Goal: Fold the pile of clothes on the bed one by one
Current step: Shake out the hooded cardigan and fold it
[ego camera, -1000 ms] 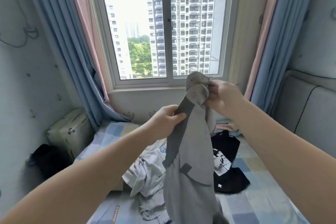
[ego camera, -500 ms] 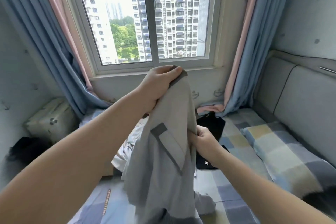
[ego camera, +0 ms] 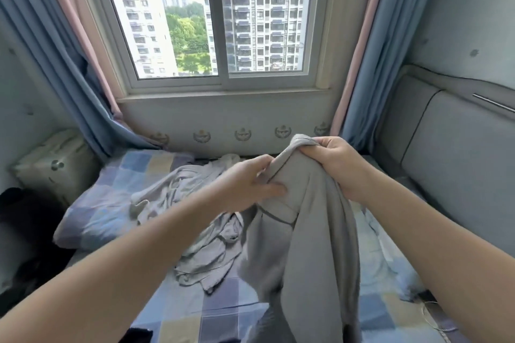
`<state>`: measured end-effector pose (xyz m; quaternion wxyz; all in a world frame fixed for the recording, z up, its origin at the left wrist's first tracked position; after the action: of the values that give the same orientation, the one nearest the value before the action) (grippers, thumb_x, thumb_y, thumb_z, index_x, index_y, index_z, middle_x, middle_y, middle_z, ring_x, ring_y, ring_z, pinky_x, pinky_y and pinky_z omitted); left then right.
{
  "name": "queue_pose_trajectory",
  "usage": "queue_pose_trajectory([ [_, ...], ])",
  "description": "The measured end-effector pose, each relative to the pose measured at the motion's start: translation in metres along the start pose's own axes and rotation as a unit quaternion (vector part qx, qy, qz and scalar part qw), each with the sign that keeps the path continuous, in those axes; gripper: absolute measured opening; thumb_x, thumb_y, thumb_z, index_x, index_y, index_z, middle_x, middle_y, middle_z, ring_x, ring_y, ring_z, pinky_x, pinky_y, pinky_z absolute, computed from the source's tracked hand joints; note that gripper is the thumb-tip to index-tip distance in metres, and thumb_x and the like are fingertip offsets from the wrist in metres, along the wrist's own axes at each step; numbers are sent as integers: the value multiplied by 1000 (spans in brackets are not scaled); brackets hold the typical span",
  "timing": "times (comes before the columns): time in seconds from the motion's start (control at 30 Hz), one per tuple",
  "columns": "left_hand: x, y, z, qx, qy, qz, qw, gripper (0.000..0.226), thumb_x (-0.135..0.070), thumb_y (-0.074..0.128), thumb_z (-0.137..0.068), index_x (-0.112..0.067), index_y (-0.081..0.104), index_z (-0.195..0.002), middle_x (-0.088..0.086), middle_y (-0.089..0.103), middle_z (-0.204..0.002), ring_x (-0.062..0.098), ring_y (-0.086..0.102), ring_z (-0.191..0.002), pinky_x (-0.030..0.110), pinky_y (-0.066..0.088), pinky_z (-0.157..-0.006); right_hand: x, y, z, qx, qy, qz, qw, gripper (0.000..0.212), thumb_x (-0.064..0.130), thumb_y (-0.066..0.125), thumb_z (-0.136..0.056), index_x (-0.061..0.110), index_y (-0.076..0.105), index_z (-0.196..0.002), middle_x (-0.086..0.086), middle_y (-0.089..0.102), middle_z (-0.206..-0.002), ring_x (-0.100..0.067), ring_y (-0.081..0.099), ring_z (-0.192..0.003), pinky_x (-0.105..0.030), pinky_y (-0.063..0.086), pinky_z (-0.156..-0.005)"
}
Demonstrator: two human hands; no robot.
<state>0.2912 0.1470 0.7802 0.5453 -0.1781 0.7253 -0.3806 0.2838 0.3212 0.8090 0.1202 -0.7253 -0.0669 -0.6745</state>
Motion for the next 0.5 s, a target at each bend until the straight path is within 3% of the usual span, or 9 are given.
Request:
queue_pose_trajectory([
  [0.03, -6, 8, -3, -24, 6, 29, 999, 29, -48, 68, -79, -23, 61, -92, 0, 63, -88, 20, 59, -82, 40, 51, -77, 0, -6, 2, 6, 2, 5, 1000, 26, 20, 60, -99, -3, 73, -103, -13, 72, -91, -19, 66, -81, -30, 54, -73],
  [0.1, -14, 20, -10, -53, 10, 113, 992, 39, -45, 62, -79, -7, 51, -80, 6, 49, -71, 25, 45, -66, 42, 41, -61, -1, -25, 6, 19, 6, 13, 1000, 21, 21, 61, -99, 6, 77, -98, -9, 74, -90, -16, 68, -80, -28, 55, -72],
  [0.2, -27, 24, -21, -96, -9, 234, 967, 32, -35, 63, -86, -17, 43, -68, -7, 34, -61, 15, 30, -58, 32, 23, -50, -7, -62, 7, 14, -4, 121, 993, 17, 26, 68, -95, 12, 78, -96, -5, 68, -82, -16, 58, -76, -28, 47, -69],
  [0.27, -42, 25, -30, -127, -17, 211, 969, 35, -28, 58, -98, -15, 43, -69, -10, 33, -59, 12, 31, -55, 31, 24, -50, -19, -88, 5, -19, -8, 195, 981, 19, 29, 74, -91, 11, 72, -99, -9, 64, -78, -16, 53, -72, -28, 45, -66],
  [0.4, -73, 22, -44, -197, -31, 206, 958, 37, -25, 51, -104, -7, 56, -72, -7, 50, -63, 10, 45, -61, 35, 40, -61, -30, -116, 30, -226, -136, 232, 937, 44, 29, 77, -87, 26, 51, -123, 0, 60, -110, -16, 59, -95, -35, 52, -87],
  [0.43, -79, 22, -48, -204, -41, 237, 949, 35, -26, 50, -104, -10, 63, -77, -4, 57, -69, 11, 52, -66, 37, 46, -65, -37, -109, 41, -230, -159, 202, 939, 50, 32, 76, -87, 28, 48, -127, 5, 58, -117, -13, 58, -103, -32, 50, -90],
  [0.5, -91, 23, -54, -203, -57, 323, 923, 30, -25, 49, -106, -16, 69, -84, 3, 64, -77, 16, 59, -73, 35, 51, -70, -66, -76, 50, -142, -127, 124, 974, 63, 45, 77, -81, 34, 43, -133, 10, 55, -128, -9, 55, -118, -29, 49, -96],
])
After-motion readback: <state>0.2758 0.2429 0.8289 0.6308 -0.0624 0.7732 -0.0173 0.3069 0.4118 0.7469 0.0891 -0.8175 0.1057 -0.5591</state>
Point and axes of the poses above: each hand's wrist, its own z-axis away from the middle knuckle, its own y-axis out of the palm, x = y × z, the point moved 7 cm from there along -z, towards the middle knuckle
